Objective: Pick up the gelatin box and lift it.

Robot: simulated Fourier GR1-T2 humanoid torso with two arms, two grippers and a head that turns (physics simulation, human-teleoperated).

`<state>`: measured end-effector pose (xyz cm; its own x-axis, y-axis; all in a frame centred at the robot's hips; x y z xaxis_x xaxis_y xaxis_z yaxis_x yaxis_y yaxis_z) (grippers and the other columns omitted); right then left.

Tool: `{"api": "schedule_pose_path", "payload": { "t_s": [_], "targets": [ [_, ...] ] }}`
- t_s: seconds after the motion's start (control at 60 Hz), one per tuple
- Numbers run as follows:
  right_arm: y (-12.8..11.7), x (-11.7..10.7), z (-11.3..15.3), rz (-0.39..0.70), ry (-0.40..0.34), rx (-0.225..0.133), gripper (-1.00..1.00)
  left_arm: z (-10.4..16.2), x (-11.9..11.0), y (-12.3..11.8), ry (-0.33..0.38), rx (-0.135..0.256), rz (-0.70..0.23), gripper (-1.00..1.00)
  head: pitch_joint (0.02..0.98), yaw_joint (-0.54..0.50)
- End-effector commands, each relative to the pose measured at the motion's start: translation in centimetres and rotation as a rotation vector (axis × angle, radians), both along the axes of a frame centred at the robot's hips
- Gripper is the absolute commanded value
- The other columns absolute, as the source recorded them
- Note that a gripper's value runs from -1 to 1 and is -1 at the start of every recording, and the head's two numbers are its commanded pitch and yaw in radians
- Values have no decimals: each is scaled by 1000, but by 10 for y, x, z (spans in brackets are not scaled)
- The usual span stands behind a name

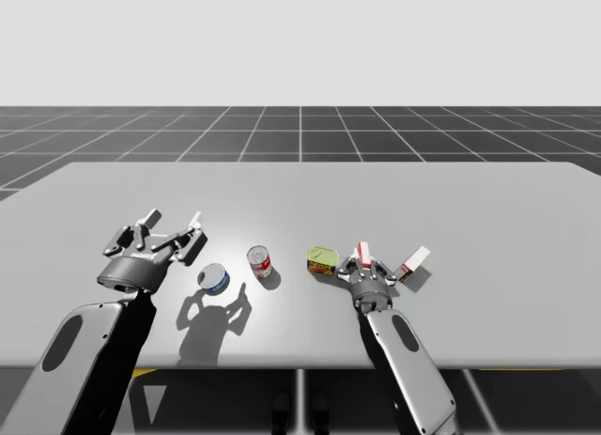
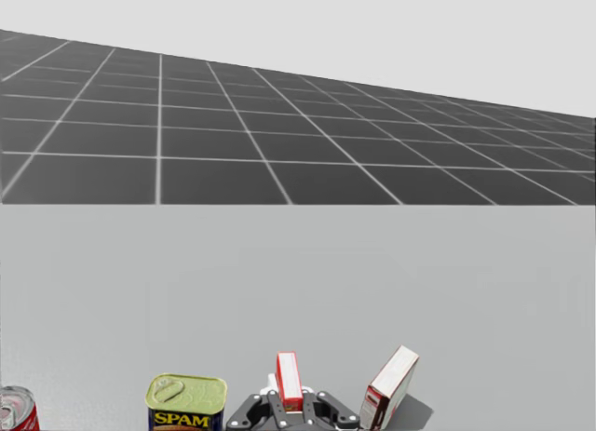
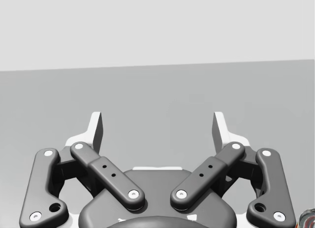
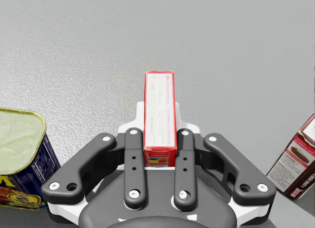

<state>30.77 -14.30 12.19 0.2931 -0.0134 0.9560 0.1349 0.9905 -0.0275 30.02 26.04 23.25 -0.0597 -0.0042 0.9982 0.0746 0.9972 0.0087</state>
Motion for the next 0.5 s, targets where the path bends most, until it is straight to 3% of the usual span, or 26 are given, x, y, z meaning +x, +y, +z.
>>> {"api": "schedule_pose_path", "payload": {
  "t_s": [0.017,0.167,0.3,0.5],
  "targets": [
    [-15,-5,-11,-91,25,-12,1000,-3,-1,0,5,2,3,-1000,440,-308],
    [-15,-7,0,-75,-45,-66,1000,-2,-1,0,2,-1,3,-1000,439,-313],
    [-12,-11,26,-37,-109,-100,1000,-2,0,-1,3,2,1,-1000,441,-318],
    [-11,-21,71,-6,-200,-109,1000,-2,0,1,3,-4,4,-1000,435,-322]
  ]
}}
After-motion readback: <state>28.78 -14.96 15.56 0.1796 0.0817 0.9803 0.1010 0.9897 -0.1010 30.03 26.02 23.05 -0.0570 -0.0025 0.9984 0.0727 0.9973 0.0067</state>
